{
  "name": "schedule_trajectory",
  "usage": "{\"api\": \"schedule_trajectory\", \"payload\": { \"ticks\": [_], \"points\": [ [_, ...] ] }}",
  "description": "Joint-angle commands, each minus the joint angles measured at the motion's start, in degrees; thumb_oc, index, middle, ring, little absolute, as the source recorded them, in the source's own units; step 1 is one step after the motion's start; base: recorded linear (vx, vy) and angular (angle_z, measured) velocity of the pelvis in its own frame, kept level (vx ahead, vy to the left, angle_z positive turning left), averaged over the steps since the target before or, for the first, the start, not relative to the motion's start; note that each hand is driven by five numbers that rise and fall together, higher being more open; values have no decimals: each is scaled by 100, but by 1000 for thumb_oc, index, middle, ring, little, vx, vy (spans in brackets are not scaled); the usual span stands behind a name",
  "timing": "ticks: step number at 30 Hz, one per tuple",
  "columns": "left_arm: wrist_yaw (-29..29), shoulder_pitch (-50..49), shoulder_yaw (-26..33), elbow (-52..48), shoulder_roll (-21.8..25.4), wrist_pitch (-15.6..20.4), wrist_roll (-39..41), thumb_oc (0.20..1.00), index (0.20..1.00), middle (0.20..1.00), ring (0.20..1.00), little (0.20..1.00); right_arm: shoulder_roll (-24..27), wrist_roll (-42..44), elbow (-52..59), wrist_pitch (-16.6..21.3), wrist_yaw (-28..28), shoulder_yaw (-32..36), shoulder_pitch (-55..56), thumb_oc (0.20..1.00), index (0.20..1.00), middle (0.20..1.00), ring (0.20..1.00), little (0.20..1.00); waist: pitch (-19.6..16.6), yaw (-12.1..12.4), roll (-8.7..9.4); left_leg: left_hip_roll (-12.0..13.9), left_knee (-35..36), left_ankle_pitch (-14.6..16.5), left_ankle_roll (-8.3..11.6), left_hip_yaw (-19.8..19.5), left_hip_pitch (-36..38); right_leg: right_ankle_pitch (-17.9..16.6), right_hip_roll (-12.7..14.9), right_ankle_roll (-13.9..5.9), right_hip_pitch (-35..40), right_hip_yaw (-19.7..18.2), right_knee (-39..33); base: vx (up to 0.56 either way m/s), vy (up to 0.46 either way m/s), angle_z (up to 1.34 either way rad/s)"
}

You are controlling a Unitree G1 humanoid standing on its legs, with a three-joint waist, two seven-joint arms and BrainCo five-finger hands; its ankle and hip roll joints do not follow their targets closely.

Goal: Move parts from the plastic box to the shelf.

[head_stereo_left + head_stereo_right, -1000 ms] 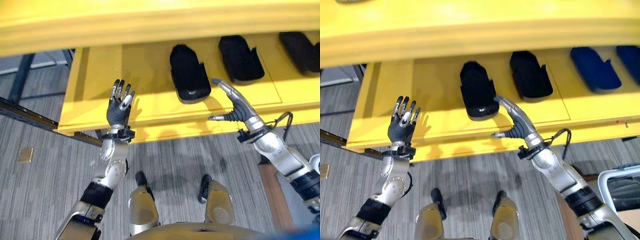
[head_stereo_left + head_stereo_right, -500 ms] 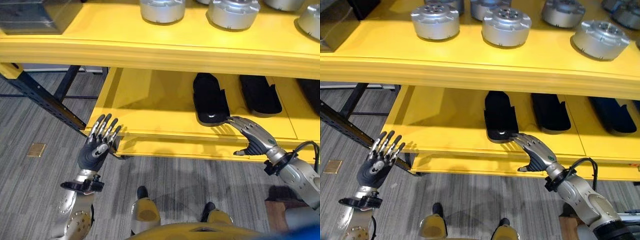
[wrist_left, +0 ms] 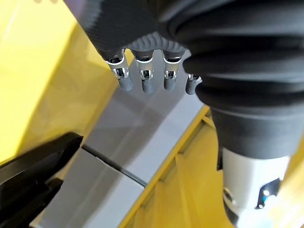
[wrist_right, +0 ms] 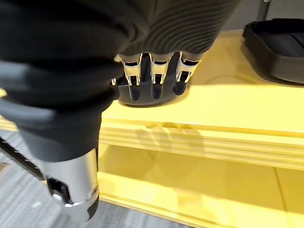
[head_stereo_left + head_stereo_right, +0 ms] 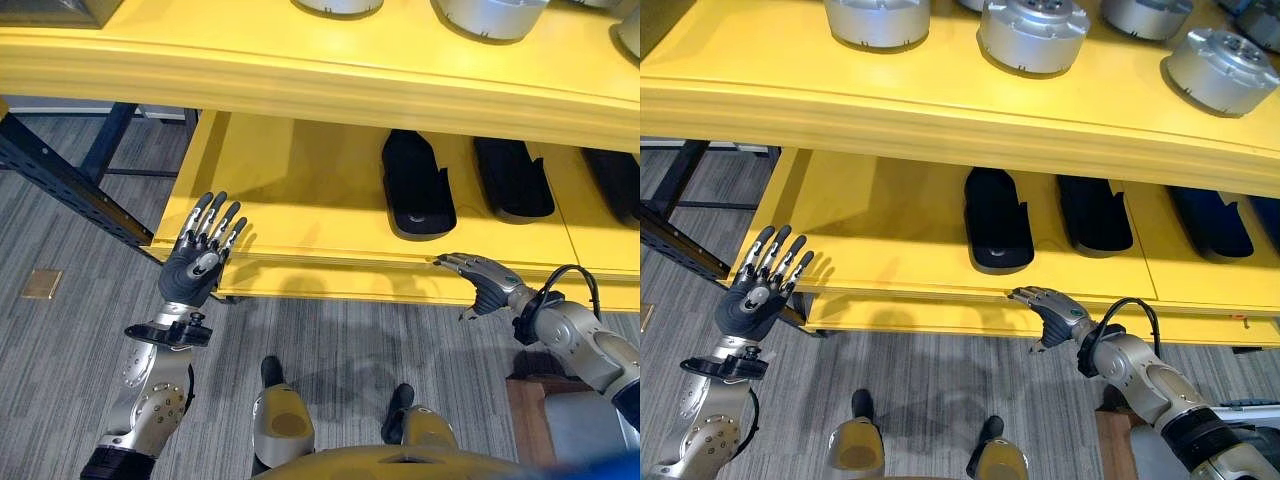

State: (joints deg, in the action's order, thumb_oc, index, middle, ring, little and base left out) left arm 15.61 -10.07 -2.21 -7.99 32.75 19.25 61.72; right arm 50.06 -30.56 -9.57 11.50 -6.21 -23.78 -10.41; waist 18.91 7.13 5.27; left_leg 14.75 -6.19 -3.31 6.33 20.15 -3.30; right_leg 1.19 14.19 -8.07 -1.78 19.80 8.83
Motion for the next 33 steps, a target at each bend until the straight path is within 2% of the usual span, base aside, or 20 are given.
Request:
{"api": "schedule_trajectory", "payload": {
  "ticks": [1,3,9,27,33],
  "points": [
    [-108,267,77,-548,190,197,-192,1000,1000,1000,1000,1000,-30,-8,135,-26,79,-141,-549,1000,1000,1000,1000,1000,40,70,6,-5,-585,674,-66,80,20,238,-138,-71,-52,133,216,-82,-5,-1],
    [-186,407,4,-520,140,225,-277,1000,1000,1000,1000,1000,-101,-268,-22,-159,306,-267,-744,1000,1000,1000,1000,1000,125,60,-33,8,-610,653,-63,89,-43,256,-113,-70,-143,134,293,-98,5,-3],
    [-266,565,-44,-510,103,246,-321,1000,1000,1000,1000,1000,-201,-428,-398,-171,498,-362,-1180,1000,1000,1000,1000,1000,261,68,-112,24,-724,667,-54,95,-172,296,-61,-57,-296,140,445,-60,7,-2],
    [-188,832,-141,-439,-20,143,-364,1000,1000,1000,1000,1000,-416,-890,-1172,-486,212,-692,-1940,1000,1000,1000,1000,1000,439,147,-302,7,-938,700,-70,34,-436,382,150,-25,-657,216,859,-10,8,-2],
    [-110,888,-160,-376,-64,133,-350,1000,1000,1000,1000,1000,-482,-953,-1506,-416,93,-1005,-2188,1000,1000,1000,1000,1000,471,205,-331,15,-960,684,-66,27,-500,397,206,-8,-768,244,968,-1,3,-1]
  ]
}}
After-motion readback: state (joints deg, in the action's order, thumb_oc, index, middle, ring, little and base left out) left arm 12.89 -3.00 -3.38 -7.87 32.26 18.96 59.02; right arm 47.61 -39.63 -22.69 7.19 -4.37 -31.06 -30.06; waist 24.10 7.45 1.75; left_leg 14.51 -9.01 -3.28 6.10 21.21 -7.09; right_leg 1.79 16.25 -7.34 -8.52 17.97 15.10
